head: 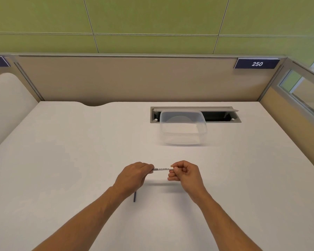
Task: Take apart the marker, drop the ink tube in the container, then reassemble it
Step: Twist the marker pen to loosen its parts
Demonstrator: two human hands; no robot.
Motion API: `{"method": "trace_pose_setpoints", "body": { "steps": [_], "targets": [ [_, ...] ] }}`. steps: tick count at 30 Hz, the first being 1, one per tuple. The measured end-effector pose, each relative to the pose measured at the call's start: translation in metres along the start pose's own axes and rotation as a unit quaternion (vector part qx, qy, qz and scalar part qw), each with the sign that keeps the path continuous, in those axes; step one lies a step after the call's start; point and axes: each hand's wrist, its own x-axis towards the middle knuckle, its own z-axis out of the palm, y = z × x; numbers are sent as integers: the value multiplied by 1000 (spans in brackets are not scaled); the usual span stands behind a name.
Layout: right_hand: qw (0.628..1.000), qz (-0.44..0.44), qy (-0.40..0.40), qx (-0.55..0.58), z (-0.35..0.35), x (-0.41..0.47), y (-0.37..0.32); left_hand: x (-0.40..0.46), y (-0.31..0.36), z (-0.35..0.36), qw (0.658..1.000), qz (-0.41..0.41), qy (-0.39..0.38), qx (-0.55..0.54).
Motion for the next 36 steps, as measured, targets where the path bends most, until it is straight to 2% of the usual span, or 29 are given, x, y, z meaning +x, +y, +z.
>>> {"method": "trace_pose_setpoints", "body": {
  "steps": [8, 15, 23, 36],
  "targets": [
    [998, -54, 9, -22, 0, -1, 4, 0, -2, 2, 999, -7, 3, -35],
    [999, -10, -26, 17, -3, -2, 2, -2, -5, -2, 1000, -3, 9, -19],
    [999, 37, 4, -9, -2, -1, -3, 0, -3, 0, 1000, 0, 13, -19],
    [999, 0, -9, -33, -6, 0, 1, -4, -5, 1, 1000, -4, 14, -16]
  ]
}}
